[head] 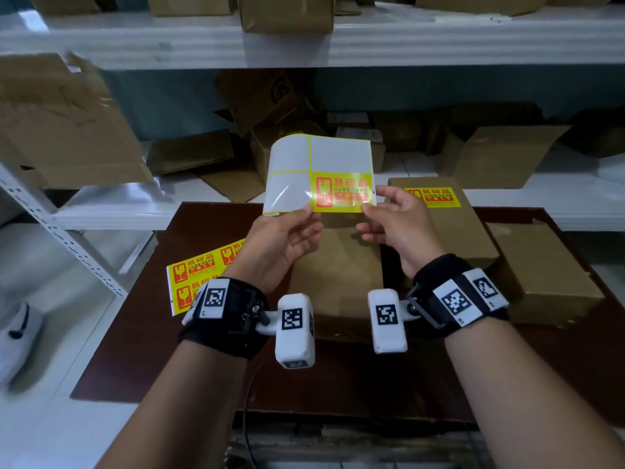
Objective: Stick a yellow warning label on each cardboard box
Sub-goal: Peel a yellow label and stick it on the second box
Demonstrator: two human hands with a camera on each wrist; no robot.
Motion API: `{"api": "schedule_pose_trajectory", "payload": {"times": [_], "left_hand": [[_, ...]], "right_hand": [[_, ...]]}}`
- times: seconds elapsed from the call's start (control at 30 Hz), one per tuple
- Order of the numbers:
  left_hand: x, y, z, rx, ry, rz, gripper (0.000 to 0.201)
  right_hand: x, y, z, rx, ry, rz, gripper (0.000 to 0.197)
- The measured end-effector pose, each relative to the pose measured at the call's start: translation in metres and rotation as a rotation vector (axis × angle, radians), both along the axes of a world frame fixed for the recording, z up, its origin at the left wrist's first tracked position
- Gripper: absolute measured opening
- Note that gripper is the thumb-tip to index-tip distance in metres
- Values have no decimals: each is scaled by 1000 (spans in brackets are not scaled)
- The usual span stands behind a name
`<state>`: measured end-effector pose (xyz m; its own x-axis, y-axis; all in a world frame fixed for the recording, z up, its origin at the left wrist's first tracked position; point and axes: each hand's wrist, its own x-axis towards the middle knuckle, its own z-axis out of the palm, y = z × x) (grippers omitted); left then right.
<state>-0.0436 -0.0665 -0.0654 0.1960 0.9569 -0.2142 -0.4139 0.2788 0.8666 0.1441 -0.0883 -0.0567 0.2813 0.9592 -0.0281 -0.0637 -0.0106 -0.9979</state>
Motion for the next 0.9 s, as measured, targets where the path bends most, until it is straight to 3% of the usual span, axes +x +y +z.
{"api": "schedule_pose_trajectory", "payload": {"times": [0.13,0.27,0.33,0.53,0.9], "left_hand": [[-3,4,-1,29,28,51,8],[-3,4,0,34,35,48,9],[-1,3,0,38,52,44,6],[-2,-1,4,68,26,2,9],[2,-4,10,97,23,-106,9]], "right_hand": [[1,7,2,10,-222,-45,39],[5,6,17,140,-619,-91,19],[3,1,26,206,-731,-48,8],[-13,-4,34,228,-830,115,2],[-15,-3,28,191,-793,135,4]]}}
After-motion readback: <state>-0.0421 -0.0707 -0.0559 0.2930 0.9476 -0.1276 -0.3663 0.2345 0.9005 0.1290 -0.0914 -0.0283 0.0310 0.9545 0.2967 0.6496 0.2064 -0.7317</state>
